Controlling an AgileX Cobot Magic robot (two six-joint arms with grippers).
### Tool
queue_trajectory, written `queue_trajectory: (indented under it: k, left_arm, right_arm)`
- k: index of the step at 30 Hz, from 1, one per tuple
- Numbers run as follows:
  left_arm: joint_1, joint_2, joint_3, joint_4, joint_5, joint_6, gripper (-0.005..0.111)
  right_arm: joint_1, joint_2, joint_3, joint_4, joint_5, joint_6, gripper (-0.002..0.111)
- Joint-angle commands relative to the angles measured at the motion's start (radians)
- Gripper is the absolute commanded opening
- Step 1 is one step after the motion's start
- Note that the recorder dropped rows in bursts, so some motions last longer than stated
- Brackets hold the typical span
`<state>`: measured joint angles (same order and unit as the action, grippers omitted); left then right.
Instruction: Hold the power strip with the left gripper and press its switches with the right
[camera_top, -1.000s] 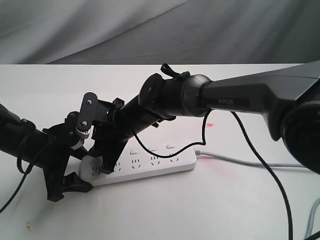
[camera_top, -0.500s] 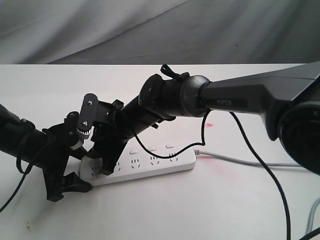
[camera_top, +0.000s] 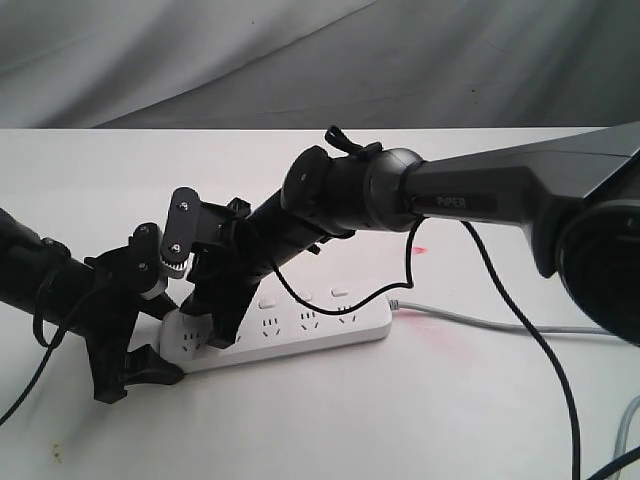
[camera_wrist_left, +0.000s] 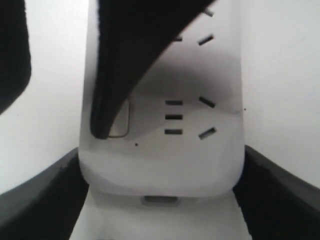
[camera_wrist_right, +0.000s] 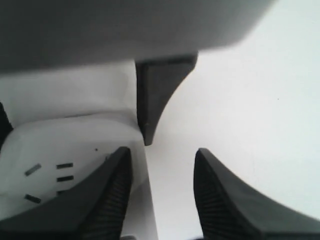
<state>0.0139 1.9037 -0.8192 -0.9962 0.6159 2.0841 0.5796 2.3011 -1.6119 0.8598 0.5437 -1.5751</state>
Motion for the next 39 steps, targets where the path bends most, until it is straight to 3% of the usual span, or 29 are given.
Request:
queue_trajectory:
  k: [1,26,39]
  left_arm:
    - [-0.002,0.003,-0.001,0.011,-0.037,0.009,0.051]
    - [-0.002,0.003,-0.001,0.011,-0.037,0.009,0.051]
    - [-0.002,0.003,-0.001,0.011,-0.037,0.009,0.051]
  right_arm:
    - [-0.009,0.033,0.010,-0.038,0.019,-0.058,0.039]
    - [-0.014,0.003,0.010,0.071,0.019,-0.077,0.039]
    - [-0.091,-0.063,0.010,0.059,0.131,-0.068,0.039]
